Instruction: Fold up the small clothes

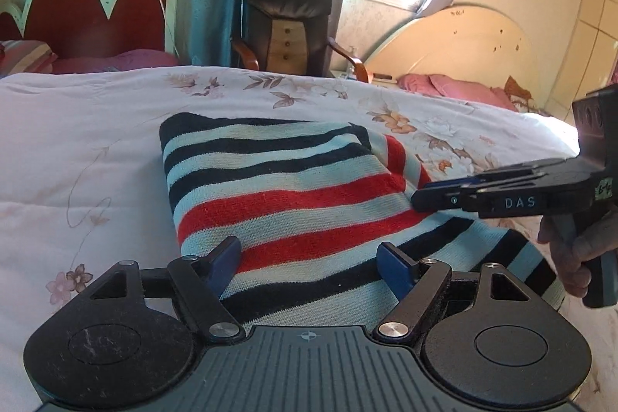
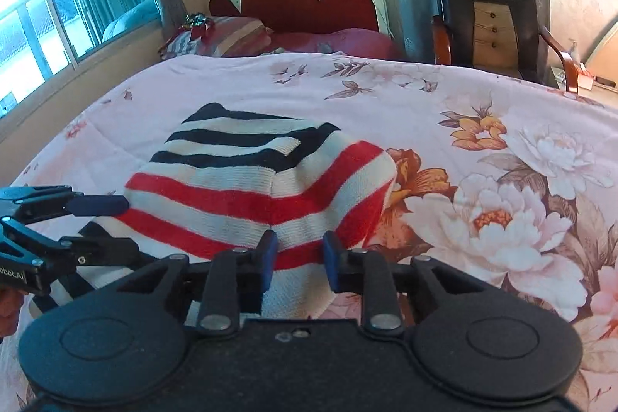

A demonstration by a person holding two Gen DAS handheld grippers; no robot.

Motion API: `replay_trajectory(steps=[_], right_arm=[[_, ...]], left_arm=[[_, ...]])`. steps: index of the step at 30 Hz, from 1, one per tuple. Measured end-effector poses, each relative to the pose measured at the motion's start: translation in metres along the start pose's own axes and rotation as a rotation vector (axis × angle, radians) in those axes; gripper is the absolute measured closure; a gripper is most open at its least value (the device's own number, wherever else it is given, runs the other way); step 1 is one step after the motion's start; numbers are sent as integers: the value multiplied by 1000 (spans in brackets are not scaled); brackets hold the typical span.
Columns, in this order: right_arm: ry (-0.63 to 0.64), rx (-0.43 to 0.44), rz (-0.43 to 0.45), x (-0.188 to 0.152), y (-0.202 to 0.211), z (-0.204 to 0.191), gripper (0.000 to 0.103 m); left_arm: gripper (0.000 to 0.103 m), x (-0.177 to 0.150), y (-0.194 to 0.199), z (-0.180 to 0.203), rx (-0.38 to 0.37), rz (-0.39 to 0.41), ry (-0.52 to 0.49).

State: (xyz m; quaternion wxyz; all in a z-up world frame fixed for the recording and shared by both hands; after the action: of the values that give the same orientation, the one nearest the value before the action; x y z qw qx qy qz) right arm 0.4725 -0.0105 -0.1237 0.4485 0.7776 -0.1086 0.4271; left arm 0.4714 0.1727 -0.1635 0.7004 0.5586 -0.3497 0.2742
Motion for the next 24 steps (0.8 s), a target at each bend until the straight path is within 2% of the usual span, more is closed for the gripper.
replay_trajectory(steps=[4,6,8,12,15,17,19,22,24], right_arm=[[-17,1,47,3,12,0,78],[-71,-3,100,9,21,7,74],[-91,-23,122,16,18,16,74],[-69,-19,101,21,2,18,75],[-36,-52,11,10,-16,17,76],[-39,-60,27,12,-4,13,76],[-23,-24,85,14,24,2,76],[96,43,135,8,65,-28,76],[176,96,129,-2,83,-48,77]], left_arm=[[26,1,3,2,12,-10,-36],[25,6,9,2,-9,7,-12],[25,11,15,2,-22,36,3],[25,3,0,-2,4,-9,-2],[25,0,-1,5,22,-17,-68],[25,5,15,7,-1,8,-38],[25,4,38,12,-41,53,-20],[25,-4,65,23,-52,87,-41],[25,-12,72,26,-39,81,-43]])
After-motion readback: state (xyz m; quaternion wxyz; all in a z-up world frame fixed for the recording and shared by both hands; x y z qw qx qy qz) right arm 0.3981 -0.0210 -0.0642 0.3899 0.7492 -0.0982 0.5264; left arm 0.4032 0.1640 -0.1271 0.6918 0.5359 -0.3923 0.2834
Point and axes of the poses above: each gripper's, at about its wrist camera, not at the fingertips, and y roughly against the way its jaws point, z to its right, x to its top, the point moved 7 cm from there along -y, roughly the way its jaws point, and after that the axes turned 3 degrees about z, right-handed, at the moved point
